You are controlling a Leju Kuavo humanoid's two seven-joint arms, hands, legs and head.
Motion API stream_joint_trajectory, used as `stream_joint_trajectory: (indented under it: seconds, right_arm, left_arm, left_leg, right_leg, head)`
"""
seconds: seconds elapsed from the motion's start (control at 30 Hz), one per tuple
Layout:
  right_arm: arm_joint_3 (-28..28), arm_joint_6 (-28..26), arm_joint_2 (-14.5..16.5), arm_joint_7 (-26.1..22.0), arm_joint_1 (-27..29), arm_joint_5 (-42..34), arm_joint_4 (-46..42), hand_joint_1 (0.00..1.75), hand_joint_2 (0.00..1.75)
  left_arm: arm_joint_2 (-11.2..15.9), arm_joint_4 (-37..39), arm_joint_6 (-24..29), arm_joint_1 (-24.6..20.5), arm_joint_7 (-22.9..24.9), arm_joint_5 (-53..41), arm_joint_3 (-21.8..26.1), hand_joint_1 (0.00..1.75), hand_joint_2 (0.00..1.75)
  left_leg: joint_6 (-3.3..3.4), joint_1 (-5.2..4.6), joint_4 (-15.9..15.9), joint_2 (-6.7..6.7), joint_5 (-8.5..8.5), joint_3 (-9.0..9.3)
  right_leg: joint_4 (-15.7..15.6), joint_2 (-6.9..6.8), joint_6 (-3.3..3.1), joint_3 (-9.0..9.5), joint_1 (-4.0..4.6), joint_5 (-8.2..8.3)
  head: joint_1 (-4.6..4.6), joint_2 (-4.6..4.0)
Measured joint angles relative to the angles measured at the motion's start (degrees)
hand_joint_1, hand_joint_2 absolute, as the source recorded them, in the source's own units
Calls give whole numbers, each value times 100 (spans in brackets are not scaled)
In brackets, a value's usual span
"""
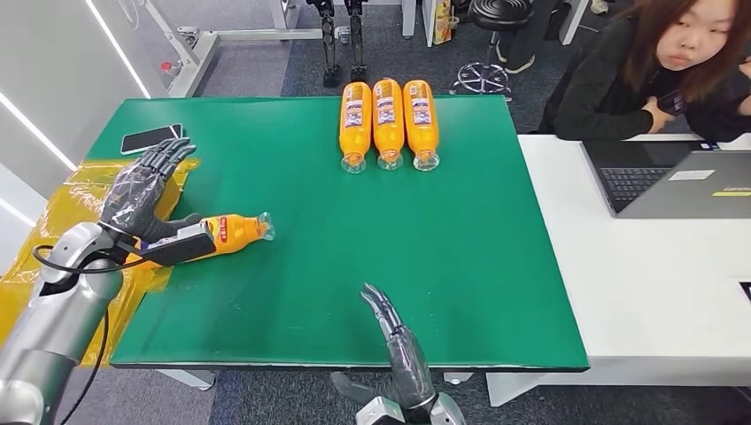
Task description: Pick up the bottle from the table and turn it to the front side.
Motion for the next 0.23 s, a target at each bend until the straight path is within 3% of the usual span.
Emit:
stream_joint_trajectory:
  seconds: [0.23]
  right_arm:
    - [-126,260,-3,235,95,268,-312,0,175]
  left_arm:
    - [161,-42,-236,-23,-98,547,-173,0,175]
  left_leg:
    - [-2,-1,1,1,2,0]
  right_leg:
    - [1,2,-1,1,-1,2]
  head:
    - [1,0]
